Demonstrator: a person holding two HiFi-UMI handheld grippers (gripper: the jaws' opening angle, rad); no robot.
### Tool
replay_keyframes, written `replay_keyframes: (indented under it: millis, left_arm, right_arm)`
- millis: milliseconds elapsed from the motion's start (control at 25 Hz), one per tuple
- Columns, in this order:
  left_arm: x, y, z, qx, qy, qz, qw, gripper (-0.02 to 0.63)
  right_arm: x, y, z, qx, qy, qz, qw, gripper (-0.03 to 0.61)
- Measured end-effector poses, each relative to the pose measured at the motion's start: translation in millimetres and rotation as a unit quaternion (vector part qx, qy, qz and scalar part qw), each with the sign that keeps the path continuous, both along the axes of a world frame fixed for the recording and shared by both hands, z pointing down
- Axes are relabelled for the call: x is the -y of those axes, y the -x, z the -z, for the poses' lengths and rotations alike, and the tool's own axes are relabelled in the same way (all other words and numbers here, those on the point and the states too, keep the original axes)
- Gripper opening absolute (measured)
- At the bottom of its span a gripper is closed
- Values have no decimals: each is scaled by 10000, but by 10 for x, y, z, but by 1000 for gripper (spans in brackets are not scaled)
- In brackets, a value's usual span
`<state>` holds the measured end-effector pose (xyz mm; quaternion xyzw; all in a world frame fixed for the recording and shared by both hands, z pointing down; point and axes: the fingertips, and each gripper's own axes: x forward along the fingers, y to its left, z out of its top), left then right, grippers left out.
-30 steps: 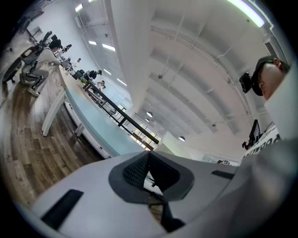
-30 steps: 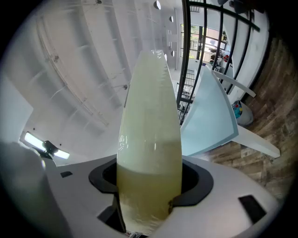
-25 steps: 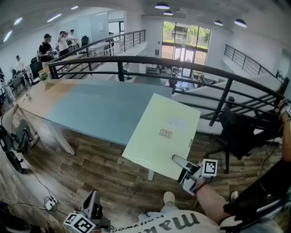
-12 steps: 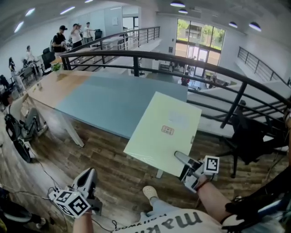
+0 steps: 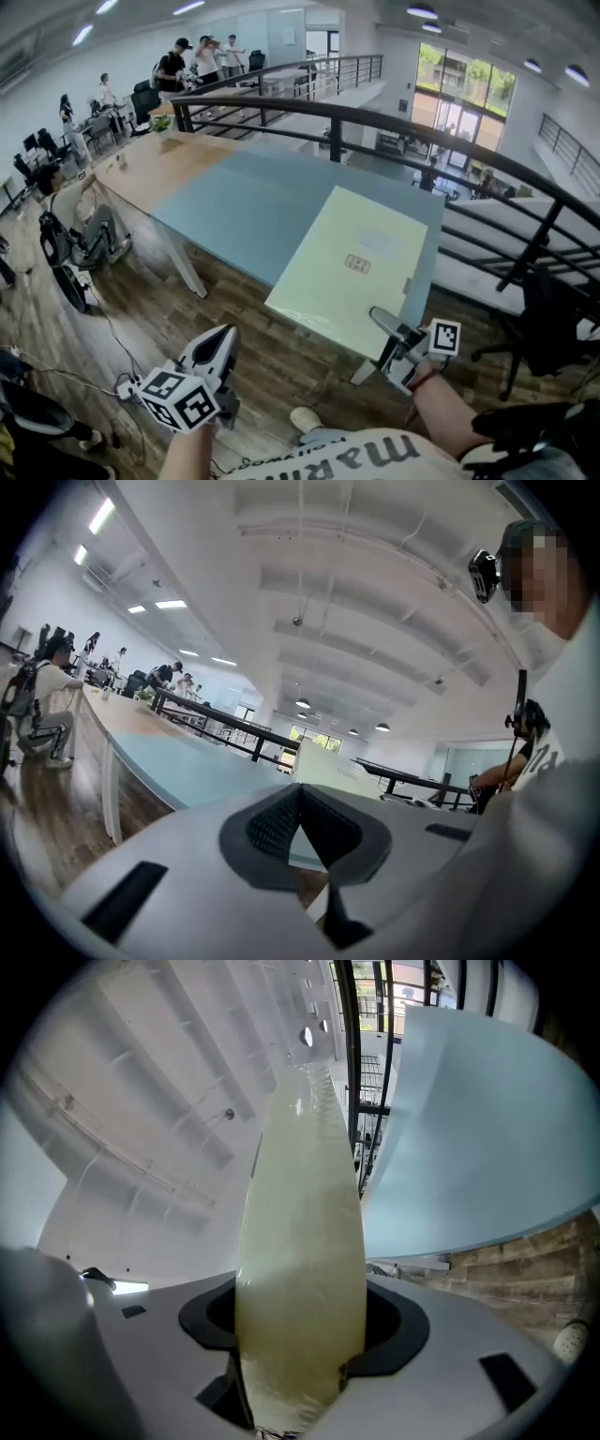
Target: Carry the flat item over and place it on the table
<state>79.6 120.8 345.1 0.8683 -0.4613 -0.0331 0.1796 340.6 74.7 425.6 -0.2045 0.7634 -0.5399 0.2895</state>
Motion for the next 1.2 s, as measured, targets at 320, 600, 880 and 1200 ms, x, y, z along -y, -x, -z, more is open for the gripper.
replay_keyframes:
  millis: [320,600,880,1200]
  left_arm:
    - [797,180,163,-54,-72,302,9995,3]
    - [1294,294,85,-280,-44,375,9989,3]
    - [1519,260,21,-590,63,250,9979,3]
    - [1708,514,-219,-343,260,236,9988,3]
  right_arm:
    - [1006,432,24,64,88,400,9991,296]
    - [1491,624,97,70,30,612,9981,296]
    - [1760,623,57,189,52,483,9986,296]
    - [1916,920,-315,-186,433,515,9976,296]
